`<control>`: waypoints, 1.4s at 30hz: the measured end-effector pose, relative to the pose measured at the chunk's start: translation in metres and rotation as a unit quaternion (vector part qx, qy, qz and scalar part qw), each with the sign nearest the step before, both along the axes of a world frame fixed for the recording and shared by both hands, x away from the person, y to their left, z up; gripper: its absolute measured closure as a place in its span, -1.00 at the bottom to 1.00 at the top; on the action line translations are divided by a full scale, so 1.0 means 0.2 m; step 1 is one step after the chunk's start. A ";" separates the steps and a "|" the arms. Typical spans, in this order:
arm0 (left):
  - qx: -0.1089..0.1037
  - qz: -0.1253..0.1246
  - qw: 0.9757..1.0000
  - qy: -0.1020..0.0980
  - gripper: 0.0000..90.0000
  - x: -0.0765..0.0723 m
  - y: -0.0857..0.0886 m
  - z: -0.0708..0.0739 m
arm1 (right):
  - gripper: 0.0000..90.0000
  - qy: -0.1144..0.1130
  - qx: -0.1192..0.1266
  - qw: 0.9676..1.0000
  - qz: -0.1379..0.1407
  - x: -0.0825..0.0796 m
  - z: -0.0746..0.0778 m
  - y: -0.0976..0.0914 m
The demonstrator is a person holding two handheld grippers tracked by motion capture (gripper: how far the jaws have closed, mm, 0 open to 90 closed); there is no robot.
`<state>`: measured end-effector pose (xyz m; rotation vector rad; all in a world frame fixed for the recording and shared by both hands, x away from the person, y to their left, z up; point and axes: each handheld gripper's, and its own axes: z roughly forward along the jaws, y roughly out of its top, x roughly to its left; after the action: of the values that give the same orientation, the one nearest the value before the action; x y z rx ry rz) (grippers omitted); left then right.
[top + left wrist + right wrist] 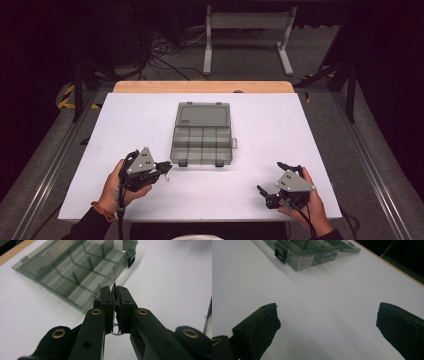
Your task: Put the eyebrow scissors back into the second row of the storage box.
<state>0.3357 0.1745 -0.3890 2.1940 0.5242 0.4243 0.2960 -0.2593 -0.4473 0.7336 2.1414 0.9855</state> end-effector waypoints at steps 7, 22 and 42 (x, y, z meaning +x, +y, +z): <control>-0.016 0.002 1.000 -0.019 0.89 0.01 0.03 0.03 | -0.88 -0.001 0.000 1.000 0.000 0.00 0.00 0.01; -0.045 0.001 0.998 -0.037 0.88 0.12 0.06 0.12 | -0.89 -0.002 0.005 1.000 -0.006 0.00 0.00 0.00; -0.047 -0.042 0.997 -0.044 0.88 0.33 -0.12 0.11 | -0.88 0.006 0.002 1.000 -0.003 0.01 -0.02 0.00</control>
<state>0.4025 0.1512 -0.3664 2.0888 0.3954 0.4418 0.2978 -0.2590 -0.4510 0.7488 2.1464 0.9862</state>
